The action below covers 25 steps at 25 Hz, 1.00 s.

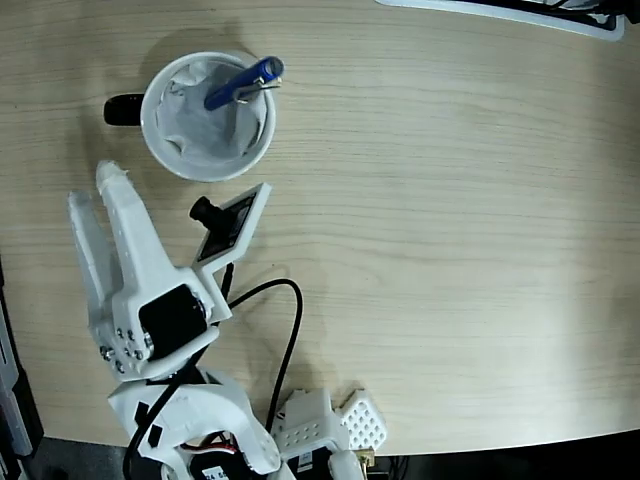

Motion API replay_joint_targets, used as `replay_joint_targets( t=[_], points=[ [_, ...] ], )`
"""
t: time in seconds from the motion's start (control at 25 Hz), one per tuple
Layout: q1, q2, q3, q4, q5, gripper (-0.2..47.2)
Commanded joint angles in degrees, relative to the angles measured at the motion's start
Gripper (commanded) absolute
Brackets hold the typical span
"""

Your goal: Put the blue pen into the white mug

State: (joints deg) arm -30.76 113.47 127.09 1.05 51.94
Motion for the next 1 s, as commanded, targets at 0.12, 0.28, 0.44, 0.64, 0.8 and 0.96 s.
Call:
replay_joint_targets(
  t=[0.12, 0.28, 0.44, 0.64, 0.8, 0.96],
  points=[
    [-1.4, 10.6, 5.6, -1.9, -8.3, 0.1],
    [0.7, 25.8, 15.6, -1.7, -18.1, 0.1],
    [9.9, 38.3, 20.7, 5.8, -25.5, 0.1],
    [20.3, 49.3, 31.1, 7.3, -45.4, 0.1],
    [28.7, 56.2, 37.6, 14.0, -55.1, 0.1],
    [33.4, 63.9, 39.7, 30.3, -58.4, 0.1]
  ],
)
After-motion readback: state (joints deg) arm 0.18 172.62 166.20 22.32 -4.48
